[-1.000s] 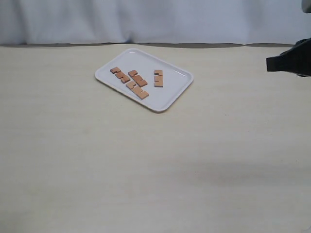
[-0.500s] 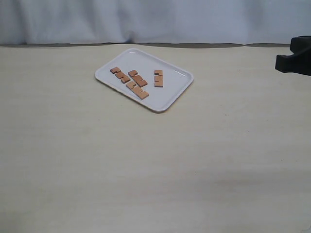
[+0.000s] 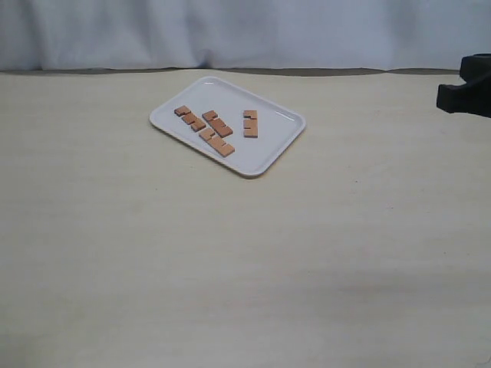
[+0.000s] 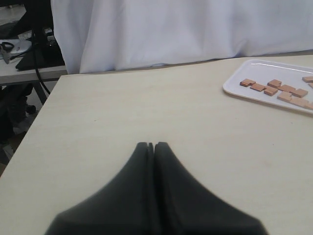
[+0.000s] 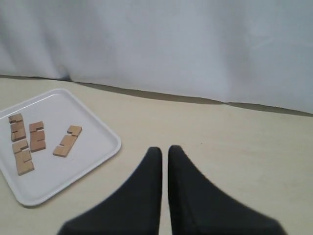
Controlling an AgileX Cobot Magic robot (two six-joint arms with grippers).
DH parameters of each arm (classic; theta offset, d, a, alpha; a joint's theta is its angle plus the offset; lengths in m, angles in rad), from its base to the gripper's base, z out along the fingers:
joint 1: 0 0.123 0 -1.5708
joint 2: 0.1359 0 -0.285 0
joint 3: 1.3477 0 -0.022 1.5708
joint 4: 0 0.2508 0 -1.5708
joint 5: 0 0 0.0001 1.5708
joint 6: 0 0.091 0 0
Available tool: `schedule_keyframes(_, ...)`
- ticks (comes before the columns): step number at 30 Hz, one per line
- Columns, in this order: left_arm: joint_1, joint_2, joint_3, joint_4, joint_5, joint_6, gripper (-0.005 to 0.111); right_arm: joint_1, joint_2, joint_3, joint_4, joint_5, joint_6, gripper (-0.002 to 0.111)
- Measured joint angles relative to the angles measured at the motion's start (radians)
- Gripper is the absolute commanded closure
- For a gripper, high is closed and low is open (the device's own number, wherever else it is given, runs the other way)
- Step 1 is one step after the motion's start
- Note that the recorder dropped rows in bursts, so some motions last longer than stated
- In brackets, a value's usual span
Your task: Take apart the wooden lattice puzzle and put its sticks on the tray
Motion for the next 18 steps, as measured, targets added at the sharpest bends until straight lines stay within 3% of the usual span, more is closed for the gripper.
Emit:
schedule_keyframes(11, 0.0, 0.0, 0.0, 0.0, 0.0, 0.0, 0.107, 0.0, -0.116, 0.006, 0.0, -0.007, 0.0, 0.104)
schedule_keyframes(18, 0.0, 0.0, 0.0, 0.0, 0.0, 0.0, 0.107, 0.0, -0.236, 0.153, 0.0, -0.068, 0.0, 0.104)
